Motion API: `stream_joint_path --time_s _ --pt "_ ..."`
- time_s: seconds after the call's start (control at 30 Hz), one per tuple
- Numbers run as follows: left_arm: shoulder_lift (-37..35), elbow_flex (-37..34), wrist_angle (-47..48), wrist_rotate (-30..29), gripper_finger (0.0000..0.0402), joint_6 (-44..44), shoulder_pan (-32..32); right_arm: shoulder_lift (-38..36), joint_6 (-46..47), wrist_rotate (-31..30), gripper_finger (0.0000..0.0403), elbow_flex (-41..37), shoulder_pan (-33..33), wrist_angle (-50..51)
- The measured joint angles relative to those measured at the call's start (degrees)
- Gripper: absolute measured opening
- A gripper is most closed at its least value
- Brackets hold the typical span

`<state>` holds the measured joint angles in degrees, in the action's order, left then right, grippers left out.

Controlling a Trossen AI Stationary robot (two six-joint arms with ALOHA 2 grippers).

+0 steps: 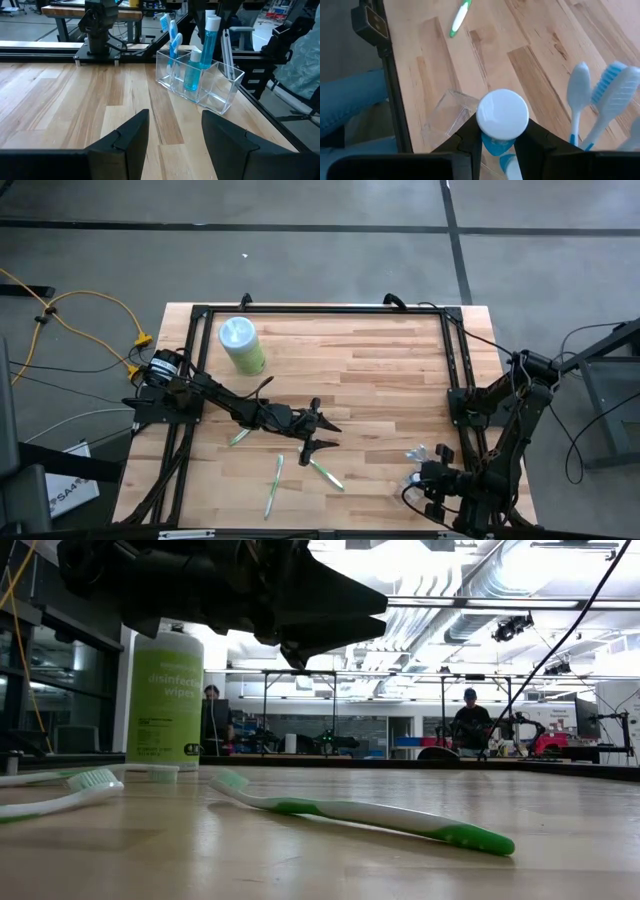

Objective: Pick & Place toothbrushing station
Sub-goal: Put the blue mouthwash bottle into the middle section of the transparent organizer

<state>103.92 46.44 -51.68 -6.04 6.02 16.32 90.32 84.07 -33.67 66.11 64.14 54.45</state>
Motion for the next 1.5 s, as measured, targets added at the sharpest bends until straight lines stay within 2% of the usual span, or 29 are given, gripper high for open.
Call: stream_joint_path --time_s 0.2,0.77,1.03,1.5 --pt "0.0 0.0 0.0 0.0 0.0177 0.0 0.0 0.3 1.2 4.0 0.0079 -0.3 0.0 2.8" --pt "0.0 0.0 -0.2 0.3 0.0177 0.0 0.0 0.2 6.2 -1.1 0.0079 -0.8 1.9 1.7" --pt "0.0 0.0 -0.2 0.2 0.0177 0.0 0.0 0.2 9.4 -1.8 0.0079 -5.4 2.8 -3.4" --pt "0.0 0.0 -0.2 0.2 0.0177 0.0 0.0 0.2 9.4 -1.0 0.0086 -7.2 2.5 -4.7"
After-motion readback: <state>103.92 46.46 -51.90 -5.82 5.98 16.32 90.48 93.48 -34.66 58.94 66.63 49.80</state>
